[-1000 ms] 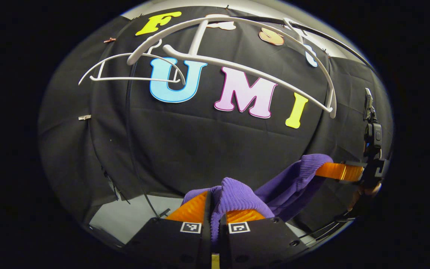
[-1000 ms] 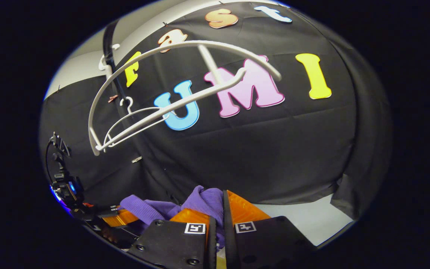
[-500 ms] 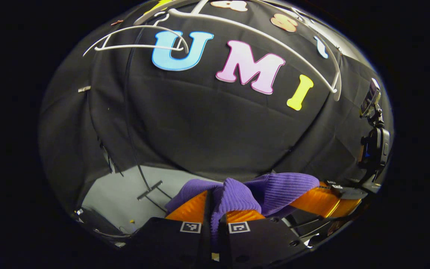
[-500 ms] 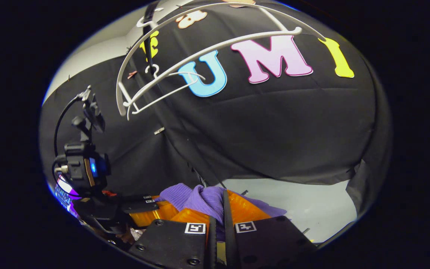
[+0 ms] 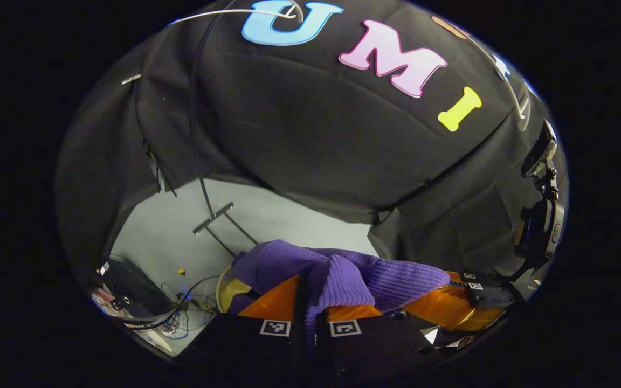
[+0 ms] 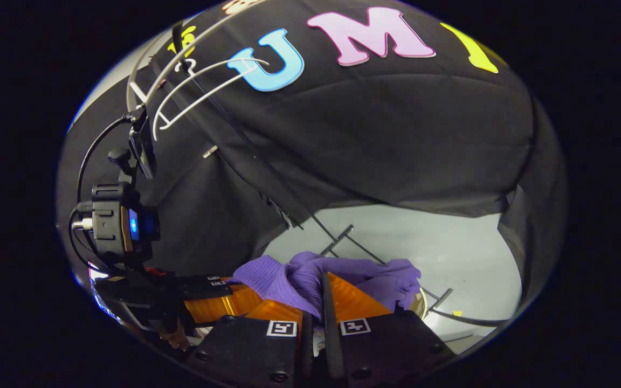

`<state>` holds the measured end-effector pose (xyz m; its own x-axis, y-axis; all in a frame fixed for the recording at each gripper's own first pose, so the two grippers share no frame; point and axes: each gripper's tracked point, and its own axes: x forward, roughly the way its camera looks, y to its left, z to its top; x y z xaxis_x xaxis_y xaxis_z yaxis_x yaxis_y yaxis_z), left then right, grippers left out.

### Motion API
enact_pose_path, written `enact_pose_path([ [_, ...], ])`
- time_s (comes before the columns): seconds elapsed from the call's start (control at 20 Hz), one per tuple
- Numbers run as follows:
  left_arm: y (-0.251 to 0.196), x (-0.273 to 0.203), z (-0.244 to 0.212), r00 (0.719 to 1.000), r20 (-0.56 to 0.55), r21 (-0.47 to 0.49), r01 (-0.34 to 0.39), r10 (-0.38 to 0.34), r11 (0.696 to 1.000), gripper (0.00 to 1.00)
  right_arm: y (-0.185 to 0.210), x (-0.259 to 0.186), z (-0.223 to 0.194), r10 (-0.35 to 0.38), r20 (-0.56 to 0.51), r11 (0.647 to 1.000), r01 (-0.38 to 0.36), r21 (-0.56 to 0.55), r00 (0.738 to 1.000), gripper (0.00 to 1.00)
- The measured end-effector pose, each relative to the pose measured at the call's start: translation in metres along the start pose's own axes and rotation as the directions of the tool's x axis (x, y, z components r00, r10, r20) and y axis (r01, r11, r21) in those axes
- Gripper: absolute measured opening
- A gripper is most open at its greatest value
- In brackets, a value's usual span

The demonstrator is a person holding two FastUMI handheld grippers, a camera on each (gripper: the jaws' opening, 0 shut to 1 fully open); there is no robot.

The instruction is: Grasp the clothes on the hanger with both hands and then place them into the laundry hamper below.

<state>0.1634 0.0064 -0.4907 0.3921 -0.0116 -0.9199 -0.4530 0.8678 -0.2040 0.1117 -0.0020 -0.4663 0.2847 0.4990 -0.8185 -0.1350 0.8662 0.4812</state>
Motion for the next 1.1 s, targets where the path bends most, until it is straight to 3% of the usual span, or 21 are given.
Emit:
enact_pose_path([
  [0.4,0.005,0.01,-0.017,0.994,-0.103,-0.031,-0.032,0.029,0.999,0.12,-0.012,0.009,-0.034,-0.058,-0.11,0.998,0.057,-0.011,0.992,0.15],
  [0.75,0.011,0.014,-0.034,0.991,-0.132,-0.075,-0.046,0.036,0.996,0.12,-0.03,0.01,-0.045,-0.099,-0.132,0.995,0.095,-0.039,0.986,0.14],
  [0.9,0.017,0.016,-0.034,0.989,-0.126,-0.075,-0.087,0.077,0.993,0.13,-0.044,0.01,-0.05,-0.141,-0.12,0.988,0.131,-0.086,0.983,0.14],
  [0.95,0.025,0.011,-0.036,0.987,-0.123,-0.067,-0.109,0.1,0.992,0.15,-0.051,0.008,-0.052,-0.162,-0.117,0.982,0.149,-0.114,0.98,0.27],
  [1.1,0.031,0.009,-0.021,0.989,-0.092,-0.075,-0.119,0.112,0.99,0.78,-0.062,0.001,-0.051,-0.199,-0.101,0.97,0.181,-0.162,0.975,0.8],
])
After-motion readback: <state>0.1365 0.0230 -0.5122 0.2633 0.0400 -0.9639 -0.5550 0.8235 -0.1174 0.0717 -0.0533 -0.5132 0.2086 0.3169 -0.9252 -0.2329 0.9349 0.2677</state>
